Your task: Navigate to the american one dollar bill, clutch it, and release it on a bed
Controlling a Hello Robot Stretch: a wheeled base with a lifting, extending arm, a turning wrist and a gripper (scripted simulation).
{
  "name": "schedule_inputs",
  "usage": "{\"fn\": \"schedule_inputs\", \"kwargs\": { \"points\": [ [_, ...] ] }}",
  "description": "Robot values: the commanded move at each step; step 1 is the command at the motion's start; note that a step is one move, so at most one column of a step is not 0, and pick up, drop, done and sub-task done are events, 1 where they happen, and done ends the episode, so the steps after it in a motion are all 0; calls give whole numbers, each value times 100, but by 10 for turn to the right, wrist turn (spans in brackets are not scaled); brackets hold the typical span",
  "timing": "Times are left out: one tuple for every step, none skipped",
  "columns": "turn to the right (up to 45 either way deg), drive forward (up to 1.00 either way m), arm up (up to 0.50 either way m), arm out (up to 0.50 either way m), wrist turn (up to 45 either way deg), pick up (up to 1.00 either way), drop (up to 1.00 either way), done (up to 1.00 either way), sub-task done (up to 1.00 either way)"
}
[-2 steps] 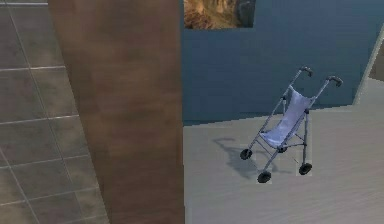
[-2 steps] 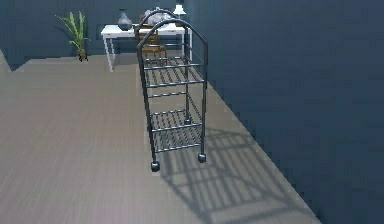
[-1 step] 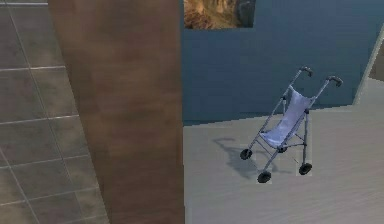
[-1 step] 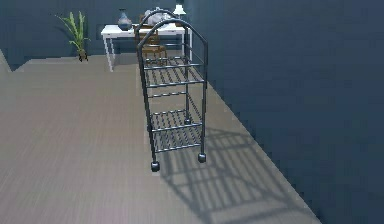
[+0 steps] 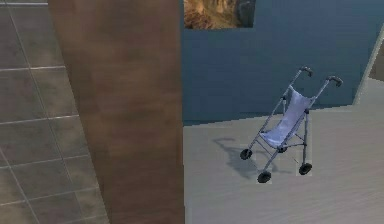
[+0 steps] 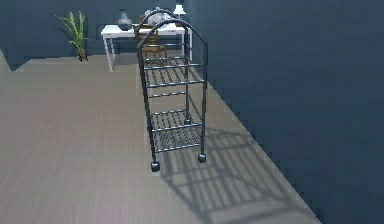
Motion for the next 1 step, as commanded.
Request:
{"fn": "schedule_inputs", "kwargs": {
  "points": [
    [450, 0, 0, 0, 0, 0, 0, 0, 0]
  ]
}}
